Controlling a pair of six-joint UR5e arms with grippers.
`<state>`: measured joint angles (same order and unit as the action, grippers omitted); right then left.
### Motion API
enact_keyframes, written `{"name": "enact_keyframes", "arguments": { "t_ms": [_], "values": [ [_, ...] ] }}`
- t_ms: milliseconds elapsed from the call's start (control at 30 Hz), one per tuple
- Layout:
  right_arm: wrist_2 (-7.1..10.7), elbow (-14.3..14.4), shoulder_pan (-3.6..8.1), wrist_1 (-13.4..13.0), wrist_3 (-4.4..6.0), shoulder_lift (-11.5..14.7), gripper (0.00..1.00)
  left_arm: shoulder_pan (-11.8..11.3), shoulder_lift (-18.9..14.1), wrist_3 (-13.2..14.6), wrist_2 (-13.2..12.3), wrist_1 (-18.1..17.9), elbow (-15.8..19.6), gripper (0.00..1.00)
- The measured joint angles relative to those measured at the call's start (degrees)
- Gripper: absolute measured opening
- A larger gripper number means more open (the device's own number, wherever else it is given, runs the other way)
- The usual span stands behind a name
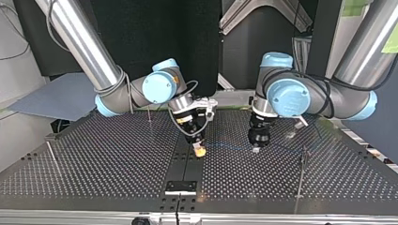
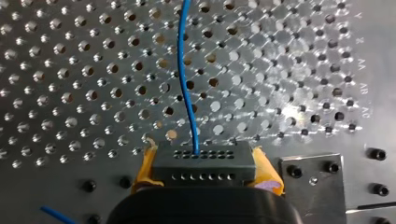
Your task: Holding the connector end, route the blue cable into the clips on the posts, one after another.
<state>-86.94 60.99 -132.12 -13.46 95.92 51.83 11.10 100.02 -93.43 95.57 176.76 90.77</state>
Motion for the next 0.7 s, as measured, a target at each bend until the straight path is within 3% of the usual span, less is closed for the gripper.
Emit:
{"name": "enact_keyframes", "arguments": {
  "t_ms": [333, 700],
  "values": [
    [-0.64, 3.2, 0.92, -0.2, -0.78, 0.0, 0.0, 2.5, 2.6, 0.1, 3.0, 0.1, 0.7, 0.0],
    [-1.92, 9.4, 1.83, -0.6, -3.33, -0.1, 0.0, 5.3, 6.2, 0.5, 4.7, -3.8, 3.4, 0.0]
  ]
}}
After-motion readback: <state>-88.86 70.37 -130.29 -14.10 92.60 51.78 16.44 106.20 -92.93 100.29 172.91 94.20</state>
